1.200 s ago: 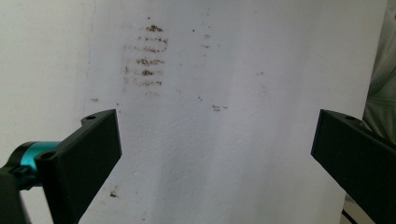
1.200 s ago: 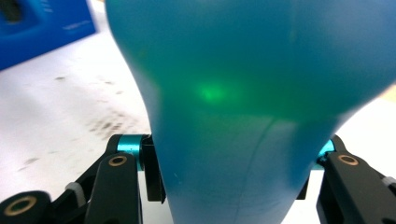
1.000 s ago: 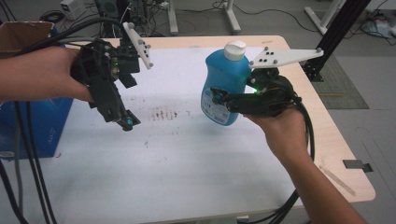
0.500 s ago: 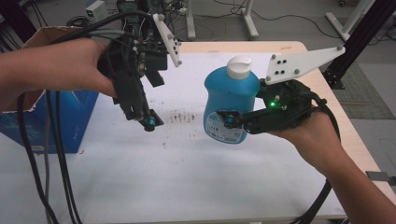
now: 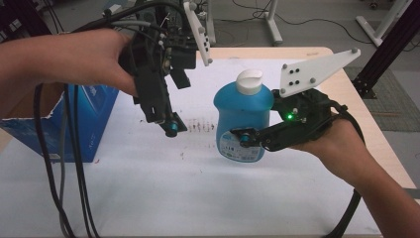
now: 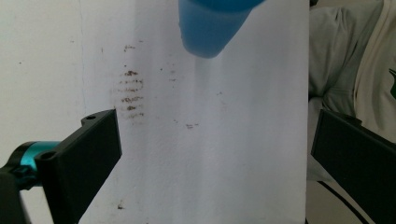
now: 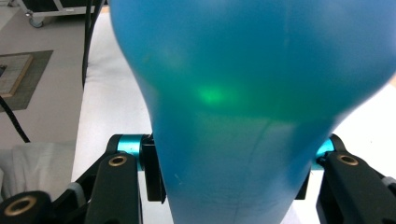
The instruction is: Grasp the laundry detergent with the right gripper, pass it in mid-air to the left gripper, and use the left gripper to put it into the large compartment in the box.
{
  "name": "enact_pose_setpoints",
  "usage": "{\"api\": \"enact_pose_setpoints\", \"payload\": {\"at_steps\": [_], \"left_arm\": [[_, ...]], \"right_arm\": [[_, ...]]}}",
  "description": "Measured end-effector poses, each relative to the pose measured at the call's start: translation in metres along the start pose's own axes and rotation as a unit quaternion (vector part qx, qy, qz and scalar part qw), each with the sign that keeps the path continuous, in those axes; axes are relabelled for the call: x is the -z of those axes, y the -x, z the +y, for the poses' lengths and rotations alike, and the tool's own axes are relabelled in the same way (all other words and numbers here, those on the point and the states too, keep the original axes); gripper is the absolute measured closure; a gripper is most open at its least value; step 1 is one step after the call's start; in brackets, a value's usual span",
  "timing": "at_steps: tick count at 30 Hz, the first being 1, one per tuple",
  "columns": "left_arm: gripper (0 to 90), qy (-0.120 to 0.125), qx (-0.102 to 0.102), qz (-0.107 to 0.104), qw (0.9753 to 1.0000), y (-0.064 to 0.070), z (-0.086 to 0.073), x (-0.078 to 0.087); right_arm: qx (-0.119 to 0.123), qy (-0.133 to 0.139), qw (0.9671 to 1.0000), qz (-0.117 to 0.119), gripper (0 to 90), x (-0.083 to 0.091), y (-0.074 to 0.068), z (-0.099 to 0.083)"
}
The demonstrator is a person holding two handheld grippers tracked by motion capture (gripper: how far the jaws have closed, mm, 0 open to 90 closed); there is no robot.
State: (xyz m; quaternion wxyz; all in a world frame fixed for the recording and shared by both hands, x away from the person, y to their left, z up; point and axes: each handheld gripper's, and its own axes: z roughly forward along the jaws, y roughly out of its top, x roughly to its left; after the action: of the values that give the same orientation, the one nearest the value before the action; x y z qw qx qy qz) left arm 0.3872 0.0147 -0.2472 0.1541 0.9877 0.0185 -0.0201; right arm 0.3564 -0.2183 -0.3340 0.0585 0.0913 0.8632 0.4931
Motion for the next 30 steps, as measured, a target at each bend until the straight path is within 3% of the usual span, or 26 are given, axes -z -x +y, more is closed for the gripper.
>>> {"api": "enact_pose_setpoints", "payload": {"at_steps": [20,30], "left_arm": [[1.6,-0.013,-0.017,0.004,0.9998,0.004,0.020,0.005],[1.6,-0.018,-0.024,0.002,0.9995,0.005,0.025,0.004]], "right_arm": [[0.021,-0.001,0.9983,0.054,46.0,-0.034,-0.002,0.024],[0.029,-0.010,0.9974,0.065,46.0,-0.046,-0.003,0.034]]}}
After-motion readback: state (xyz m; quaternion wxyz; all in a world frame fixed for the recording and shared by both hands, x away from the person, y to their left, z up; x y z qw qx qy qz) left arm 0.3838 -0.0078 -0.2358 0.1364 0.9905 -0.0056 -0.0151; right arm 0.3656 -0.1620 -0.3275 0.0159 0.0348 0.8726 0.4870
